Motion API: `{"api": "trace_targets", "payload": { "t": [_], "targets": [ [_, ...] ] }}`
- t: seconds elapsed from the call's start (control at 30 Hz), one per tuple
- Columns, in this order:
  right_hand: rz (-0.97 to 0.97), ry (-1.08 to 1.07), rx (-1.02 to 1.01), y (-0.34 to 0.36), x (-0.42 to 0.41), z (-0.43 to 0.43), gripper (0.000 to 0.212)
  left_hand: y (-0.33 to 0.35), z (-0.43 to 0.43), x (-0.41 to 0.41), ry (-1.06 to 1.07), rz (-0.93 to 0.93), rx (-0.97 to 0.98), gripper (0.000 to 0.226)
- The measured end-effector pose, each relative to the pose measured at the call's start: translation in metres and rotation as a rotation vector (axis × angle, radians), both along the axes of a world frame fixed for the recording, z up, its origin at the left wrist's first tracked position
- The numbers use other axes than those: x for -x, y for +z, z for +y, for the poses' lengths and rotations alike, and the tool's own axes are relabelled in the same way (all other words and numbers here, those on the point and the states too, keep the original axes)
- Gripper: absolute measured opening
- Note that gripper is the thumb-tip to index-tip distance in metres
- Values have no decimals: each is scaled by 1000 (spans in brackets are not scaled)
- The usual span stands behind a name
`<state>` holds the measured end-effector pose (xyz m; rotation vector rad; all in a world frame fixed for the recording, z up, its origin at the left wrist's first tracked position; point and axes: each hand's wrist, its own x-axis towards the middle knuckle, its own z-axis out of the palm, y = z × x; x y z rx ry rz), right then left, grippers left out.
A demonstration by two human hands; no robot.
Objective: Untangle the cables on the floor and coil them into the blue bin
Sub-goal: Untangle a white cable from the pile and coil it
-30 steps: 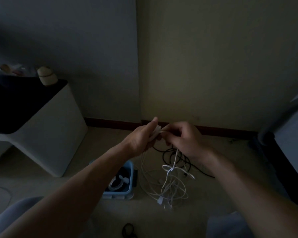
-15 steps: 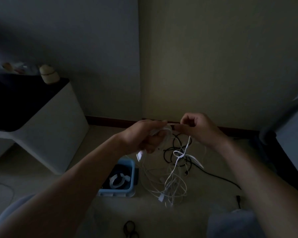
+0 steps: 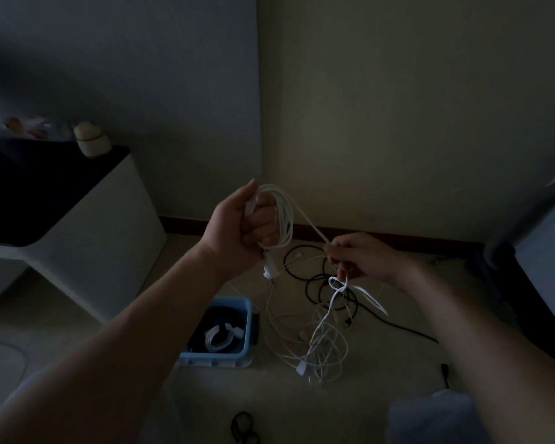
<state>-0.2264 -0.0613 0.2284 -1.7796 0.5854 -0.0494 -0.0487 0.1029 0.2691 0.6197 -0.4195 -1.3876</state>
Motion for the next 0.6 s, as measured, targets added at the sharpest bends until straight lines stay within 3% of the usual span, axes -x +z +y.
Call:
{"api": "trace_targets", "payload": {
  "t": [0.3, 0.6],
  "targets": [
    [-67, 26, -45, -11, -14, 14, 28, 1, 1, 0, 227, 127, -37, 31],
    [-43, 141, 0, -10, -19, 39, 21, 0, 0, 1, 361, -52, -103, 37]
  ]
}}
